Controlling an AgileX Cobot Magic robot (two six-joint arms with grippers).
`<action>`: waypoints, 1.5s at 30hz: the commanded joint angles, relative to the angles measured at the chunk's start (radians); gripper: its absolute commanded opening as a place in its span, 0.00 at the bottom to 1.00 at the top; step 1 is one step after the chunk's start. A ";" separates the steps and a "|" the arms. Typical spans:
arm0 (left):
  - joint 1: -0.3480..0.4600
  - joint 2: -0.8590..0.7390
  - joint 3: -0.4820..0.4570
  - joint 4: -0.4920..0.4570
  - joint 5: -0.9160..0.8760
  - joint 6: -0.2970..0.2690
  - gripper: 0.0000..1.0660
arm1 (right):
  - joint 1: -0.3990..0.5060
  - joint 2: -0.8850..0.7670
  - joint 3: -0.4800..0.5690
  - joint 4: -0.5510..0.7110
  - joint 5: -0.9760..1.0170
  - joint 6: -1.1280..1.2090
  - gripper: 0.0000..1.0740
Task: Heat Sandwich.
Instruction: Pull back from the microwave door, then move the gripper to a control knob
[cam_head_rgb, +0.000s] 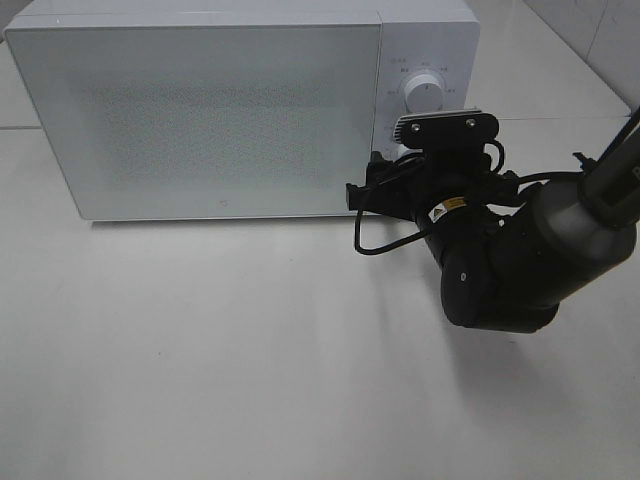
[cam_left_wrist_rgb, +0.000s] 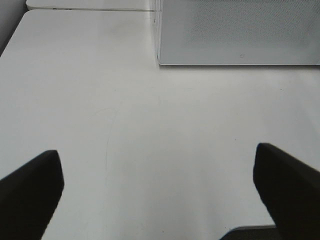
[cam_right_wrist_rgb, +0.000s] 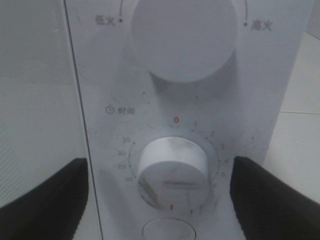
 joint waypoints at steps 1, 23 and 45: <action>0.002 -0.022 0.003 -0.005 -0.005 -0.006 0.92 | -0.002 0.001 -0.008 -0.013 -0.173 -0.012 0.69; 0.002 -0.022 0.003 -0.005 -0.005 -0.006 0.92 | -0.002 0.001 -0.030 -0.010 -0.153 -0.007 0.03; 0.002 -0.022 0.003 -0.005 -0.005 -0.006 0.92 | -0.002 0.001 -0.030 -0.025 -0.138 0.251 0.05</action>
